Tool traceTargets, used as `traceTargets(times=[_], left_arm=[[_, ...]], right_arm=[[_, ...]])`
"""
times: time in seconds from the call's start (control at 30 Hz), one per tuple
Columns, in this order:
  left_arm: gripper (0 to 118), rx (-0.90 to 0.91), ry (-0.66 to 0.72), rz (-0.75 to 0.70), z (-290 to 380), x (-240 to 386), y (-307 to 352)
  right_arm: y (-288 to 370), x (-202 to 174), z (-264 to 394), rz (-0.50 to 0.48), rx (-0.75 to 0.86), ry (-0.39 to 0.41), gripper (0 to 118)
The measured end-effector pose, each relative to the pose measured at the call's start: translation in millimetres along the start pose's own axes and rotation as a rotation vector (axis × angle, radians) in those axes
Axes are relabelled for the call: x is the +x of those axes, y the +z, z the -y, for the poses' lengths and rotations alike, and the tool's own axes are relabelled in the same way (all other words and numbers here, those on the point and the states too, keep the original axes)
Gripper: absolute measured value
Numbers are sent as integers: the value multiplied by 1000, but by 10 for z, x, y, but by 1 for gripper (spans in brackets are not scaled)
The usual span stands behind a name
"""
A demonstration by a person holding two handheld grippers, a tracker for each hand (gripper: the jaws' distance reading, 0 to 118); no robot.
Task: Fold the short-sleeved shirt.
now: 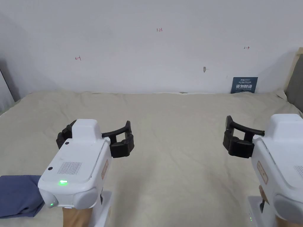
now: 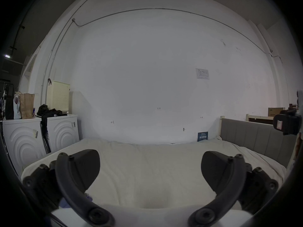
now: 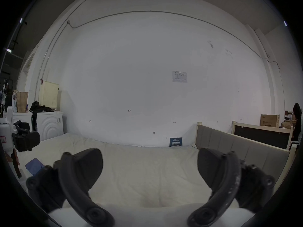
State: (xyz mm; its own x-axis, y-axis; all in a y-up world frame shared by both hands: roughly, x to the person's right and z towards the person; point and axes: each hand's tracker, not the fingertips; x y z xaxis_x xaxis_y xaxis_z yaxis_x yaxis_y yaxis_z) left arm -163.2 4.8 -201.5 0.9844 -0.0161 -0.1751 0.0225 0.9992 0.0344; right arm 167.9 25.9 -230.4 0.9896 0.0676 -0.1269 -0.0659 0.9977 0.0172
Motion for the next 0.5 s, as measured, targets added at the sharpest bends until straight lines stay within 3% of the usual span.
traceTargets(times=[0.5], left_arm=[[118, 5, -40, 5, 26, 57, 7]], right_arm=[[-21, -33, 2, 14, 7, 1, 118]])
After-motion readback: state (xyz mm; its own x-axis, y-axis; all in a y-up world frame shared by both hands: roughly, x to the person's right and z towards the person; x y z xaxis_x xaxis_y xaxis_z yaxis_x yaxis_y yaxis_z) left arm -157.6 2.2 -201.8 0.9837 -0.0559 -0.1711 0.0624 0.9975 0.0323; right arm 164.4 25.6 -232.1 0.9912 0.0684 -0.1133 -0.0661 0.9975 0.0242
